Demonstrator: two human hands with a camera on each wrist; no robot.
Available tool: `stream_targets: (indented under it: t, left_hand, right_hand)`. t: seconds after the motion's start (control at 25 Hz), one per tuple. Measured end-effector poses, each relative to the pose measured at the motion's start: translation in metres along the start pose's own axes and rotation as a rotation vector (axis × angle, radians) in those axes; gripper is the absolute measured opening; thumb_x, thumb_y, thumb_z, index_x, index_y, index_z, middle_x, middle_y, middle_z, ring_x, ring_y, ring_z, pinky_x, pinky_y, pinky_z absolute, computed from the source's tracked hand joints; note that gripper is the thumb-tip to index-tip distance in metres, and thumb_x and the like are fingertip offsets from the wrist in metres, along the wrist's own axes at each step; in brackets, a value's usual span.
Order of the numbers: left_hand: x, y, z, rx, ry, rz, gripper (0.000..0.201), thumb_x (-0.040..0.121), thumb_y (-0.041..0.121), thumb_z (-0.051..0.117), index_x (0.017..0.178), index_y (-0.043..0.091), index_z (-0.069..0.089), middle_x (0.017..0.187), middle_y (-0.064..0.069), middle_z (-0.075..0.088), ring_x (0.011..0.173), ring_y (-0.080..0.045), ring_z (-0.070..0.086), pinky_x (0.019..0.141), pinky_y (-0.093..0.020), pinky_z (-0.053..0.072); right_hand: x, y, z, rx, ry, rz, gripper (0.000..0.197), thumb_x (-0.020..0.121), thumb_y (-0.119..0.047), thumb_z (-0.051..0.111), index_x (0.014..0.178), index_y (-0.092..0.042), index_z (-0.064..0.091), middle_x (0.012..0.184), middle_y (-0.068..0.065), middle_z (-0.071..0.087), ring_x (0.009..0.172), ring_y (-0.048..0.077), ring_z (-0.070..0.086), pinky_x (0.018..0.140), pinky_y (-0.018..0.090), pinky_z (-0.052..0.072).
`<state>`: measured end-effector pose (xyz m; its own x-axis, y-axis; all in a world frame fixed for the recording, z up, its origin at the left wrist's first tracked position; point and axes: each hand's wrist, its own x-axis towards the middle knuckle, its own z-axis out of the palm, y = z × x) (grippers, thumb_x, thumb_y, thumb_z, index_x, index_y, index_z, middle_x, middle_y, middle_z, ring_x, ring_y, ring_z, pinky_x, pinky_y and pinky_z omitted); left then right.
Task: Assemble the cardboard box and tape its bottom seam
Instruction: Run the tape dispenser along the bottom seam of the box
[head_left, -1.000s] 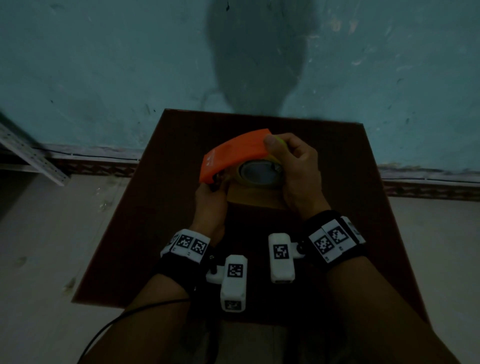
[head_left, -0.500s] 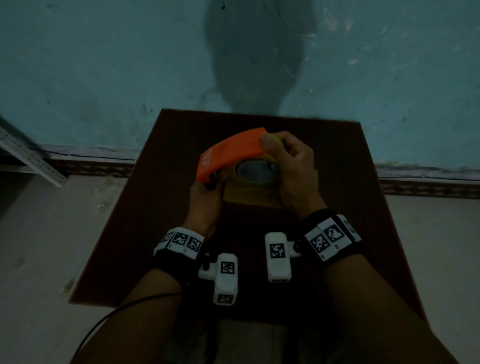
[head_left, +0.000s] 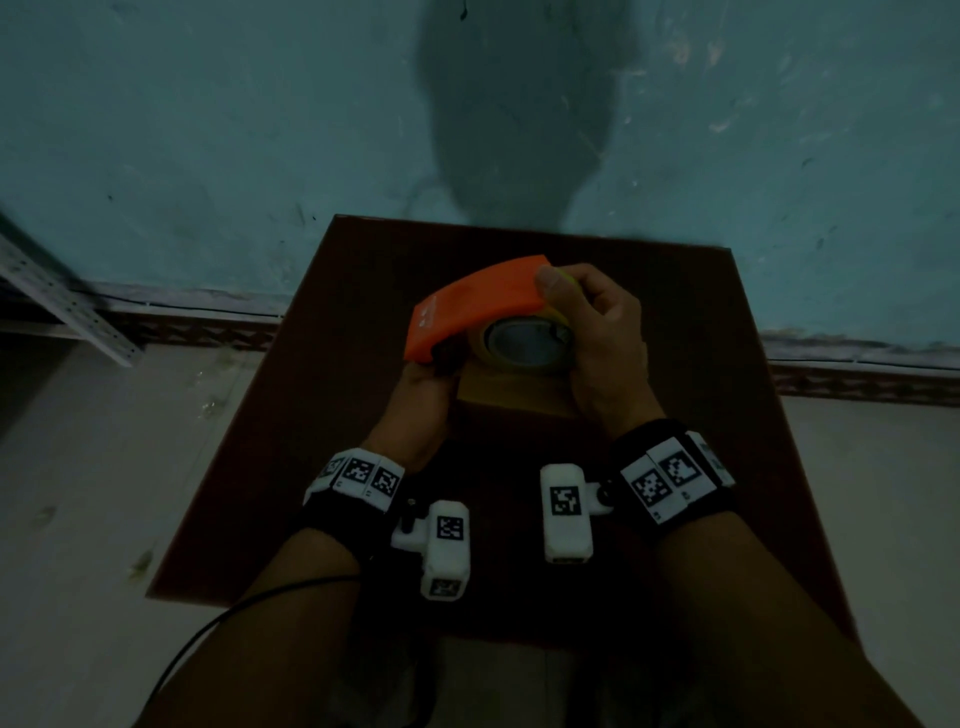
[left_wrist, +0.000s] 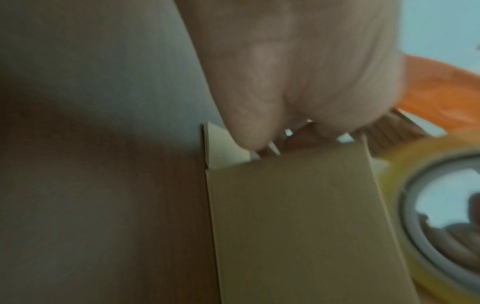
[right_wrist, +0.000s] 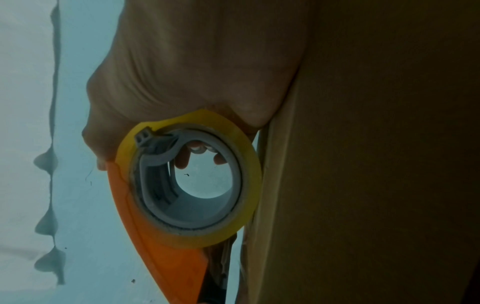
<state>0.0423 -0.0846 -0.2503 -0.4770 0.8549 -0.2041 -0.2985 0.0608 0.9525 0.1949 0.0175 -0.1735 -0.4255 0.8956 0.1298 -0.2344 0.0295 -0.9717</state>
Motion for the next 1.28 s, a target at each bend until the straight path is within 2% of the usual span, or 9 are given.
stream_targets:
  t: [0.08, 0.16, 0.28, 0.4, 0.6, 0.76, 0.88, 0.96, 1.28]
  left_hand:
    - [-0.001, 0.001, -0.007, -0.086, -0.096, -0.079, 0.049, 0.063, -0.009, 0.056, 0.110, 0.002, 0.064, 0.104, -0.024, 0.066, 0.091, -0.040, 0.066, 0.072, -0.043, 0.054]
    - [-0.007, 0.005, -0.006, -0.127, -0.221, -0.098, 0.064, 0.053, -0.008, 0.055, 0.113, 0.011, 0.063, 0.100, -0.014, 0.068, 0.084, -0.031, 0.067, 0.065, -0.036, 0.052]
    - [-0.013, 0.006, 0.003, -0.018, -0.289, -0.024, 0.077, 0.070, -0.004, 0.069, 0.134, 0.036, 0.050, 0.127, 0.005, 0.067, 0.108, -0.008, 0.073, 0.089, -0.029, 0.060]
    - [-0.014, 0.005, 0.014, 0.270, -0.213, 0.130, 0.087, 0.075, 0.011, 0.090, 0.137, 0.044, 0.039, 0.142, 0.014, 0.055, 0.126, 0.004, 0.061, 0.110, -0.028, 0.051]
    - [-0.011, 0.005, 0.016, 0.297, -0.143, 0.174, 0.078, 0.080, 0.005, 0.089, 0.139, 0.033, 0.046, 0.135, 0.013, 0.061, 0.117, 0.014, 0.064, 0.091, -0.010, 0.052]
    - [-0.010, 0.011, 0.020, 0.250, -0.149, 0.177, 0.062, 0.082, -0.006, 0.084, 0.133, 0.018, 0.058, 0.127, 0.003, 0.070, 0.112, 0.003, 0.071, 0.087, -0.015, 0.057]
    - [-0.007, 0.011, 0.018, 0.197, -0.194, 0.180, 0.077, 0.082, -0.009, 0.083, 0.149, 0.014, 0.051, 0.137, -0.010, 0.069, 0.125, -0.018, 0.069, 0.094, -0.035, 0.061]
    - [-0.005, 0.011, 0.017, 0.204, -0.201, 0.180, 0.087, 0.081, -0.005, 0.085, 0.155, 0.017, 0.045, 0.143, -0.009, 0.065, 0.130, -0.021, 0.066, 0.097, -0.041, 0.061]
    - [-0.007, 0.013, 0.016, 0.242, -0.219, 0.186, 0.084, 0.083, -0.002, 0.083, 0.154, 0.023, 0.046, 0.141, 0.000, 0.065, 0.126, -0.010, 0.067, 0.090, -0.029, 0.061]
  right_hand:
    - [0.000, 0.000, 0.000, -0.003, -0.008, 0.002, 0.013, 0.100, -0.016, 0.071, 0.105, -0.003, 0.072, 0.087, 0.000, 0.076, 0.080, 0.012, 0.075, 0.072, 0.025, 0.059]
    - [0.000, 0.000, -0.001, 0.000, -0.010, 0.002, 0.011, 0.101, -0.015, 0.071, 0.104, -0.004, 0.072, 0.086, 0.000, 0.076, 0.079, 0.012, 0.075, 0.072, 0.026, 0.059]
    - [0.000, 0.000, 0.000, -0.012, -0.025, -0.008, 0.010, 0.101, -0.015, 0.070, 0.101, -0.005, 0.072, 0.086, 0.001, 0.075, 0.078, 0.012, 0.074, 0.071, 0.026, 0.059]
    - [0.000, -0.001, 0.000, -0.026, -0.039, 0.003, 0.012, 0.102, -0.016, 0.069, 0.097, -0.005, 0.070, 0.084, 0.004, 0.072, 0.076, 0.012, 0.072, 0.069, 0.026, 0.058]
    - [0.000, -0.001, -0.003, -0.050, -0.083, 0.009, 0.019, 0.101, -0.018, 0.069, 0.083, -0.014, 0.067, 0.076, -0.001, 0.068, 0.071, 0.013, 0.067, 0.068, 0.029, 0.056]
    - [0.002, -0.014, -0.016, -0.005, -0.047, 0.017, 0.031, 0.094, -0.019, 0.071, 0.064, -0.025, 0.064, 0.063, -0.009, 0.061, 0.059, 0.007, 0.059, 0.062, 0.025, 0.050]
    - [0.002, -0.027, -0.036, -0.098, -0.090, 0.020, 0.028, 0.087, -0.028, 0.078, 0.065, -0.021, 0.062, 0.062, -0.009, 0.060, 0.059, 0.007, 0.058, 0.060, 0.022, 0.049]
    - [0.000, -0.030, -0.044, -0.136, -0.141, 0.030, 0.028, 0.081, -0.036, 0.080, 0.068, -0.019, 0.063, 0.064, -0.008, 0.062, 0.060, 0.007, 0.060, 0.060, 0.021, 0.050]
    - [0.002, -0.035, -0.057, -0.195, -0.150, 0.026, 0.032, 0.075, -0.042, 0.081, 0.067, -0.017, 0.062, 0.061, -0.007, 0.062, 0.056, 0.009, 0.059, 0.058, 0.022, 0.049]
